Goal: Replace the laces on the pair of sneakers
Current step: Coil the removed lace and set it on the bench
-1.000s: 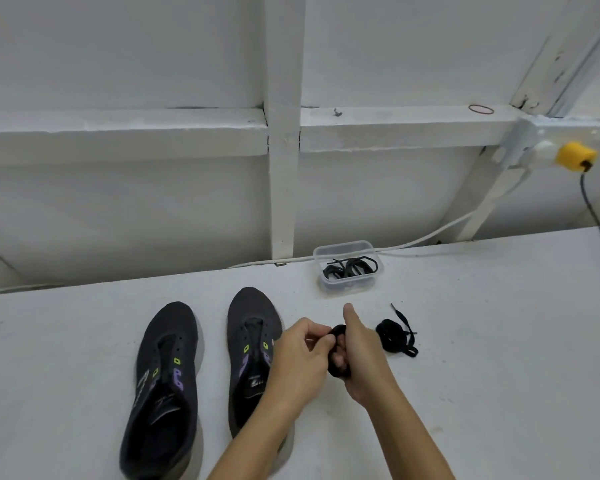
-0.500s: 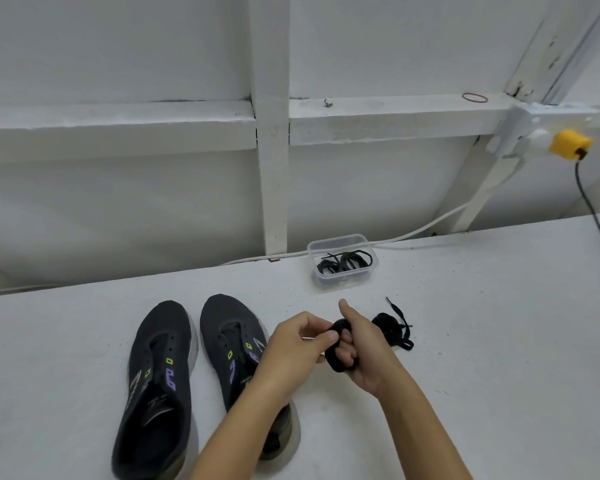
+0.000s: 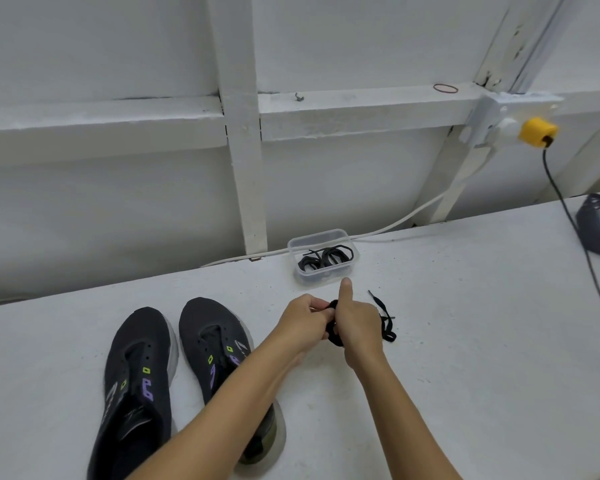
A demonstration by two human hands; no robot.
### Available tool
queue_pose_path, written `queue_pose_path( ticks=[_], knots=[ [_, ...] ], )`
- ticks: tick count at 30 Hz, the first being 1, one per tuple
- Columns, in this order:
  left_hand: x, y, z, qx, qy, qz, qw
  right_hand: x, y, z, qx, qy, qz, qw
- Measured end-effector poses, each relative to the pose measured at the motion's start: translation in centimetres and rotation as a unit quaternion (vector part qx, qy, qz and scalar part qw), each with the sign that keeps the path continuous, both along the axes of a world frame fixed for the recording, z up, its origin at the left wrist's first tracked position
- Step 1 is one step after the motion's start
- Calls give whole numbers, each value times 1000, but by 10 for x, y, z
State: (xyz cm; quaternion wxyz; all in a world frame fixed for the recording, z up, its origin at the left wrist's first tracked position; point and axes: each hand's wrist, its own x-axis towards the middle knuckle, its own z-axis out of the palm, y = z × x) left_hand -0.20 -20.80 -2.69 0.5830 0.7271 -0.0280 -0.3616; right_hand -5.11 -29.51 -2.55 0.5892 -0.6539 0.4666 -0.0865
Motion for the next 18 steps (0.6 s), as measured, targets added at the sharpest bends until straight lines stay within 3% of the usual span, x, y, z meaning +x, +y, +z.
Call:
queue_pose_path(
  ticks=[5, 11, 13, 15, 18],
  knots=[
    [-1, -5, -13, 20, 18, -9, 1000, -2, -10, -13, -2, 12, 20, 1000],
    [18, -7, -14, 63, 38, 21, 997, -19, -19, -21, 39, -82, 80, 993],
    [21, -9, -14, 84, 46, 21, 995, -24, -22, -22, -9, -80, 108, 991],
    [21, -9, -16, 103, 41, 16, 994, -26, -20, -23, -115, -30, 136, 984],
    [18, -7, -19, 171, -68, -28, 982, -26, -10, -27, -244, 38, 151, 957]
  ],
)
